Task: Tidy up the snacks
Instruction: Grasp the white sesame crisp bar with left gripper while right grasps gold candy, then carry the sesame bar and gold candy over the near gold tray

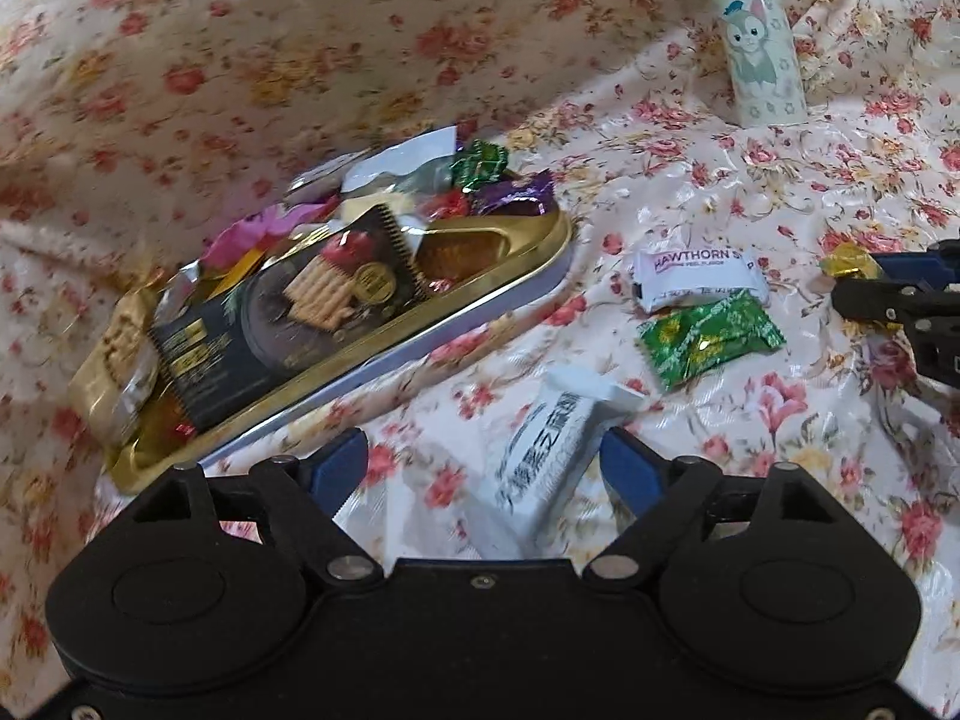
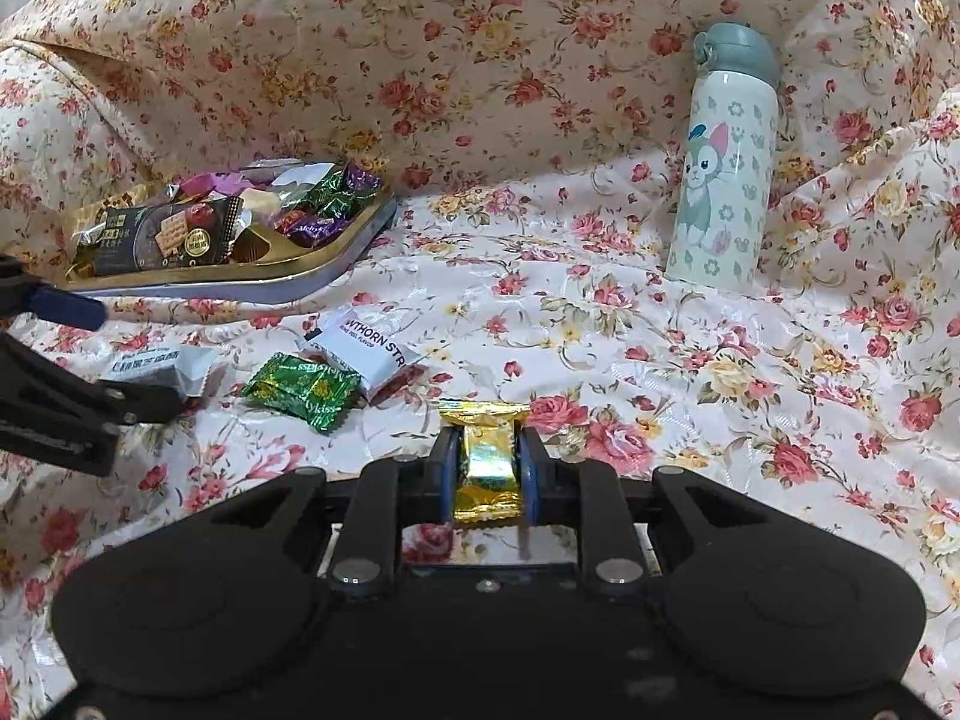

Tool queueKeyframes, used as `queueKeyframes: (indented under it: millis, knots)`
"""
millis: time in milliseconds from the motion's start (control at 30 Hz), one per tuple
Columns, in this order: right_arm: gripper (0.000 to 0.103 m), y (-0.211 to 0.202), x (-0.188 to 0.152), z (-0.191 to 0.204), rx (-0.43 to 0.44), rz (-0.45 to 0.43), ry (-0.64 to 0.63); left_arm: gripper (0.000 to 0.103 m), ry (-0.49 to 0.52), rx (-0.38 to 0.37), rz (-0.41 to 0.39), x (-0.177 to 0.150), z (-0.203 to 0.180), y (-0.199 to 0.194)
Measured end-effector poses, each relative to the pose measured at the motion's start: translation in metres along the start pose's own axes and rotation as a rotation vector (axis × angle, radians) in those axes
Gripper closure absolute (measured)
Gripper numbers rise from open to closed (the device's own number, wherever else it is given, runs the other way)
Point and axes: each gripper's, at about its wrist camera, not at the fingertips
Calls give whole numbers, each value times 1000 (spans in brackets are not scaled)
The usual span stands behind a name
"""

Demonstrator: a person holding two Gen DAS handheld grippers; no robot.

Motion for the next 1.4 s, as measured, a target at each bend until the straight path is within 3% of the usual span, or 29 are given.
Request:
queueKeyframes:
  millis: [33, 100, 200, 333, 633, 800, 1200, 1400]
  knots:
    - [80, 0, 0, 0, 2, 0, 2, 21, -10, -17, 6, 3, 0, 2]
    - [80, 0, 0, 0, 3, 0, 5, 40, -53, -69, 30, 7, 2, 4]
    - [80, 0, 0, -1, 6, -2, 9, 58, -143, -147, 72, 10, 5, 5]
    - [80, 0, 0, -1, 7, -2, 14, 72, -215, -147, 101, 8, 3, 0]
    - [80, 0, 0, -1, 1, -3, 9, 74, -316, -112, 153, -14, 6, -27]
    - [80, 1, 1, -1, 1, -3, 6, 73, -314, -83, 155, -23, 5, -32]
    - [81, 1, 4, 9, -31, 20, -52, 67, -352, -58, 154, -5, 8, -11]
    - [82, -7, 14, -1, 26, 96, 75, 74, -417, -95, 173, -5, 16, -13]
Point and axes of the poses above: each gripper's, at about its wrist camera, not at the fingertips, and y roughly the way its jaws point, z to its left, x to its top, and after that the axes turned 2 degrees about z, right-handed
